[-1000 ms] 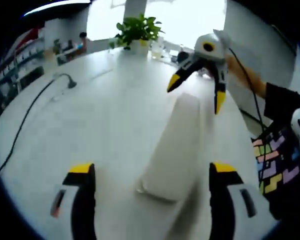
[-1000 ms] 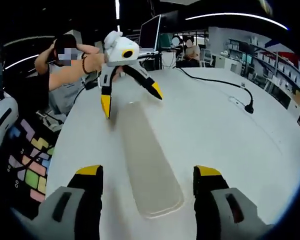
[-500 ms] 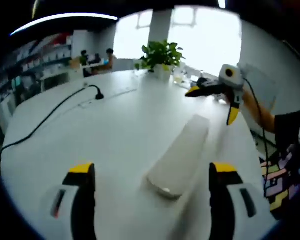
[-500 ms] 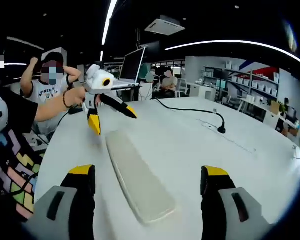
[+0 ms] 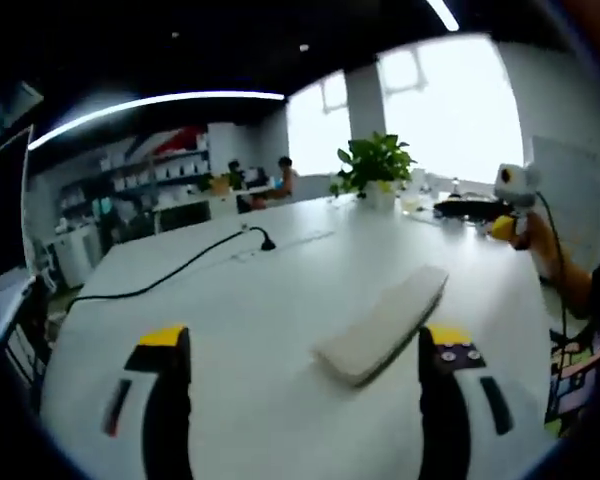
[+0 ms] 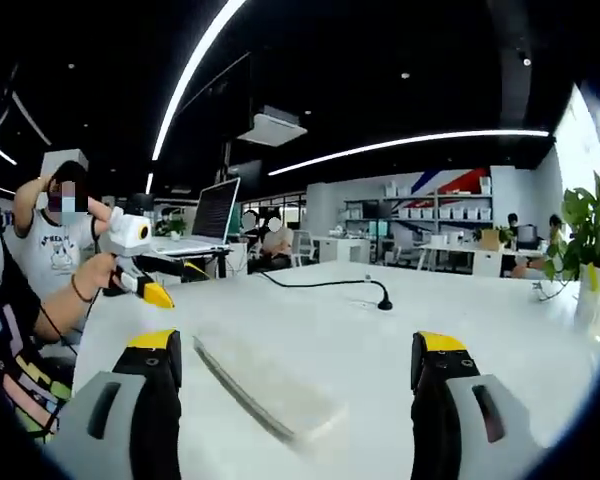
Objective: Arrange the utensils inside the cutlery case until each visible utensil rests in its matching compartment.
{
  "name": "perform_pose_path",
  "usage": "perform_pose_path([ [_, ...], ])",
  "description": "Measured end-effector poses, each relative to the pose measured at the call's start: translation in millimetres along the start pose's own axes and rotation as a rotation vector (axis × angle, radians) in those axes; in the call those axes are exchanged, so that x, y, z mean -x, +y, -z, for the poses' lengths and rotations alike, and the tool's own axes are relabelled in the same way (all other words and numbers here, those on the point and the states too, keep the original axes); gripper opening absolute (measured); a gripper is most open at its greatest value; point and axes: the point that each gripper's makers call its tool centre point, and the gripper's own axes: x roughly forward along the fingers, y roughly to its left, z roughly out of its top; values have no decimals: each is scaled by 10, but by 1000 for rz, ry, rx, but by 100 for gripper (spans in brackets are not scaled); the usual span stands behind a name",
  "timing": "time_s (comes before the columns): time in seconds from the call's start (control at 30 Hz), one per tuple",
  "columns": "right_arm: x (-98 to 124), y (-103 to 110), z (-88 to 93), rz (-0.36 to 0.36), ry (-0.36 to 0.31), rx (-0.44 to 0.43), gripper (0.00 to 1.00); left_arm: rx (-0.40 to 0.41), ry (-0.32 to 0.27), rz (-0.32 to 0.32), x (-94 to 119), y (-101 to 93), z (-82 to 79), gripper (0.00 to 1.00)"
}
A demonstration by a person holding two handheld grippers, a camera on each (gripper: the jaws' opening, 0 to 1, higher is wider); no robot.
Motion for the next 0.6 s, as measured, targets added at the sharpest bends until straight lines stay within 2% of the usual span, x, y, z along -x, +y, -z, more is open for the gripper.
perform_pose_path([
  [0.07, 76, 76, -39, -24, -26, -88, 99, 18, -13, -24, 115, 46, -3, 100],
  [0.13, 154, 88, -116, -18, -69, -81, 99, 33, -65, -52, 244, 108, -82, 100],
  [0.17, 180, 79, -136, -4, -74, -75, 99, 34, -72, -57, 269, 116, -95, 100],
  [0.23, 257, -6, -174, 60, -80, -51, 99, 37, -103, -81, 429, 146, -149, 99],
  [0.3, 344, -96, -219, 118, -92, -28, 99, 33, -80, -111, 593, 160, -174, 97],
  [0.33, 417, -155, -255, 163, -106, -15, 99, -14, -69, -118, 692, 149, -214, 97],
  [0.4, 523, -223, -252, 231, -103, -16, 98, -54, -125, -149, 847, 134, -354, 100],
  [0.43, 549, -254, -242, 260, -89, -29, 97, -49, -126, -157, 901, 127, -365, 100],
  [0.5, 629, -277, -295, 295, -72, 28, 98, -33, -149, -176, 1020, 141, -423, 100],
  [0.6, 867, -411, -421, 441, -71, 103, 97, -13, -182, -193, 1149, 144, -473, 100],
])
